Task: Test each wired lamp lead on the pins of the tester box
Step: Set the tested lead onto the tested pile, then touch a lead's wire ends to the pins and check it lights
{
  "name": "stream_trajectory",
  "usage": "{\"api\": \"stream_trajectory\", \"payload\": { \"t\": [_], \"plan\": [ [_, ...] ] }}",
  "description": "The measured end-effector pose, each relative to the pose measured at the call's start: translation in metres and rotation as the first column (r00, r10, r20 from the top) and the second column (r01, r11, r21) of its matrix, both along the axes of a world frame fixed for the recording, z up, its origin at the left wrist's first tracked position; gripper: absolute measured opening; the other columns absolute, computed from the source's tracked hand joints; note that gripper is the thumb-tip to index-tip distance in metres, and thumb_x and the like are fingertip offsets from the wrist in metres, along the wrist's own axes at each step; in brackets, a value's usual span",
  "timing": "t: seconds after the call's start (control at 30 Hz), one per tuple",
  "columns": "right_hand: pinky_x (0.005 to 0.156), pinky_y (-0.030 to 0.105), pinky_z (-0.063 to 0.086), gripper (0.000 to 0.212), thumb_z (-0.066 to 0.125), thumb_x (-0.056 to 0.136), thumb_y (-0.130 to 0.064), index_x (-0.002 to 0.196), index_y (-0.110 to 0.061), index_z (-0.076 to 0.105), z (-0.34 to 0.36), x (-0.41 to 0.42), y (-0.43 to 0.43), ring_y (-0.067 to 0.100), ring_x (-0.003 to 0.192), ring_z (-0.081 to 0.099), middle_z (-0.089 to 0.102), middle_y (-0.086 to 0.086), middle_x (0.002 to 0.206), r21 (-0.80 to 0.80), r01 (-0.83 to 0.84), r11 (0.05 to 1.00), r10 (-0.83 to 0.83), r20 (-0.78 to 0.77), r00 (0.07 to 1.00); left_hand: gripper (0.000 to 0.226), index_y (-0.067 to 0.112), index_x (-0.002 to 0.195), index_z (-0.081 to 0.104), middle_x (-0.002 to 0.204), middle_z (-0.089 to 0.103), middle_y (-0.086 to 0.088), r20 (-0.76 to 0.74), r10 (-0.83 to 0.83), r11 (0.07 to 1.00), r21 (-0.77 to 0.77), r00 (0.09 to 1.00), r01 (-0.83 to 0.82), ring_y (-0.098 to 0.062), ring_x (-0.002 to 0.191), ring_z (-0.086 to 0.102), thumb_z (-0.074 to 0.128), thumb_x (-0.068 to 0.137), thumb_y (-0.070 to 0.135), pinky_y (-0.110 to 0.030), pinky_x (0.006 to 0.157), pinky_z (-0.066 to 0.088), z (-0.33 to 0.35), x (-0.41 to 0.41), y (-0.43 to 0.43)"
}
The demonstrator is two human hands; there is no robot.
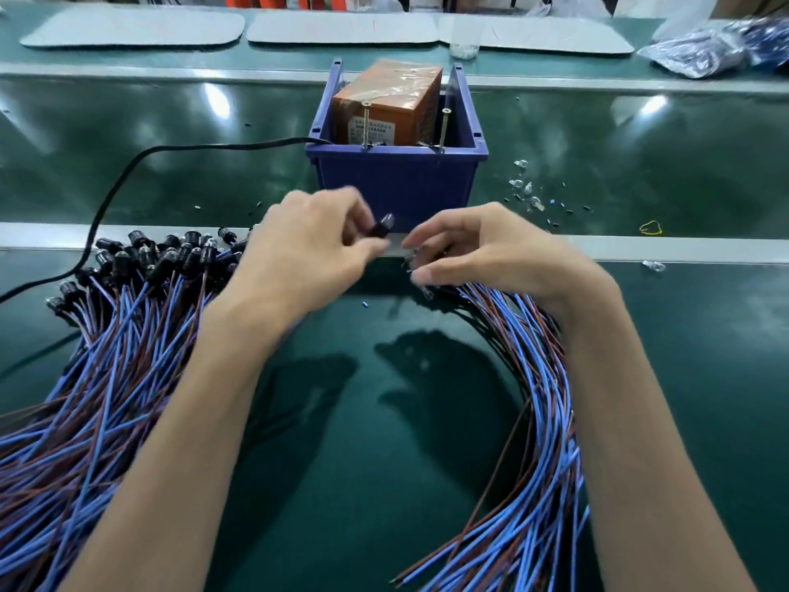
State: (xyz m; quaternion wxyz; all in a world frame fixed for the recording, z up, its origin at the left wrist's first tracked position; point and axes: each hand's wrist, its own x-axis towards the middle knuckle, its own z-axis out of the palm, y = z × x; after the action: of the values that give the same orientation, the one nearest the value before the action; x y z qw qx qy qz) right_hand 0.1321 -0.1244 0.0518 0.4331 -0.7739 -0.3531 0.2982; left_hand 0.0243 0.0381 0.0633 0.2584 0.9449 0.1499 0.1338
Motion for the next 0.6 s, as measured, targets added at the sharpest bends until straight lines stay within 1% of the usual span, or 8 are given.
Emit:
{"api": "stream_trajectory", "payload": {
  "t": [0.07, 0.17, 0.23, 0.3, 0.37, 0.43, 0.5, 0.6],
  "plan": [
    [0.073, 0.025, 0.048, 0.022, 0.075, 0.079, -0.009, 0.097, -0.019, 0.071, -0.003, -0.007, 0.008, 0.007, 0.075, 0.06, 0.072, -0.004, 0.085, 0.056, -0.108, 0.993, 0.111, -0.058, 0.992, 0.012, 0.024, 0.084, 0.062, 0.07, 0.066, 0.01, 0.22, -0.022, 0.985, -0.165, 0.975, 0.06, -0.011, 0.068, 0.06, 0.072, 0.082, 0.03, -0.022, 0.068, 0.048, 0.004, 0.003, -0.017],
    [0.06, 0.013, 0.047, 0.031, 0.065, 0.081, 0.004, 0.069, -0.022, 0.075, -0.005, -0.013, 0.015, -0.001, 0.062, 0.061, 0.069, -0.007, 0.066, 0.194, -0.081, 0.978, 0.103, -0.105, 0.989, 0.009, 0.02, 0.088, 0.063, 0.071, 0.066, 0.008, 0.323, -0.034, 0.951, -0.279, 0.946, 0.13, -0.003, 0.062, 0.059, 0.071, 0.084, 0.022, -0.015, 0.062, 0.049, 0.004, 0.004, -0.038],
    [0.066, 0.017, 0.053, 0.021, 0.06, 0.085, 0.008, 0.087, -0.007, 0.075, -0.005, -0.012, 0.017, 0.006, 0.069, 0.066, 0.071, 0.007, 0.076, 0.289, 0.032, 0.957, 0.02, -0.174, 0.985, 0.008, 0.019, 0.09, 0.063, 0.074, 0.067, 0.007, 0.371, 0.004, 0.931, -0.34, 0.928, 0.132, -0.004, 0.066, 0.063, 0.07, 0.086, 0.02, -0.023, 0.065, 0.055, 0.004, 0.005, -0.045],
    [0.074, 0.024, 0.057, 0.013, 0.053, 0.093, 0.005, 0.099, 0.009, 0.064, -0.004, -0.01, 0.018, 0.01, 0.073, 0.067, 0.069, 0.015, 0.084, 0.367, 0.137, 0.92, -0.046, -0.247, 0.968, 0.006, 0.018, 0.085, 0.062, 0.074, 0.068, 0.008, 0.406, 0.083, 0.852, -0.502, 0.91, 0.146, -0.007, 0.069, 0.066, 0.065, 0.09, 0.019, -0.028, 0.069, 0.057, 0.007, 0.006, -0.049],
    [0.071, 0.025, 0.058, 0.019, 0.051, 0.098, -0.008, 0.085, -0.003, 0.064, -0.004, -0.007, 0.018, 0.008, 0.065, 0.063, 0.065, 0.003, 0.072, 0.393, 0.25, 0.885, -0.167, -0.234, 0.958, 0.021, 0.017, 0.076, 0.063, 0.065, 0.067, 0.008, 0.303, 0.16, 0.615, -0.775, 0.939, 0.146, -0.006, 0.061, 0.061, 0.056, 0.095, 0.024, -0.022, 0.063, 0.055, 0.01, 0.009, -0.055],
    [0.061, 0.02, 0.053, 0.03, 0.049, 0.1, -0.024, 0.077, -0.015, 0.067, -0.002, -0.003, 0.018, 0.007, 0.062, 0.062, 0.068, -0.005, 0.066, 0.409, 0.342, 0.846, -0.282, -0.202, 0.938, 0.038, 0.019, 0.075, 0.065, 0.067, 0.068, 0.005, 0.063, 0.105, 0.351, -0.936, 0.992, 0.022, -0.008, 0.059, 0.058, 0.042, 0.098, 0.038, -0.02, 0.056, 0.047, 0.01, 0.01, -0.061],
    [0.067, 0.02, 0.05, 0.038, 0.041, 0.102, -0.035, 0.08, -0.02, 0.068, 0.002, -0.002, 0.016, 0.006, 0.074, 0.067, 0.074, -0.004, 0.076, 0.427, 0.373, 0.824, -0.317, -0.198, 0.928, 0.049, 0.013, 0.089, 0.066, 0.085, 0.07, -0.003, -0.093, 0.061, 0.079, -0.992, 0.994, -0.098, -0.012, 0.071, 0.061, 0.032, 0.098, 0.047, -0.023, 0.06, 0.046, 0.007, 0.011, -0.064],
    [0.086, 0.033, 0.05, 0.048, 0.03, 0.104, -0.04, 0.078, -0.019, 0.065, 0.005, 0.0, 0.015, 0.012, 0.088, 0.07, 0.075, -0.001, 0.077, 0.461, 0.428, 0.778, -0.346, -0.254, 0.903, 0.053, 0.0, 0.11, 0.054, 0.104, 0.065, -0.015, -0.156, 0.227, -0.289, -0.953, 0.961, -0.086, -0.022, 0.09, 0.062, 0.03, 0.1, 0.047, -0.029, 0.074, 0.052, 0.002, 0.013, -0.065]
  ]
}}
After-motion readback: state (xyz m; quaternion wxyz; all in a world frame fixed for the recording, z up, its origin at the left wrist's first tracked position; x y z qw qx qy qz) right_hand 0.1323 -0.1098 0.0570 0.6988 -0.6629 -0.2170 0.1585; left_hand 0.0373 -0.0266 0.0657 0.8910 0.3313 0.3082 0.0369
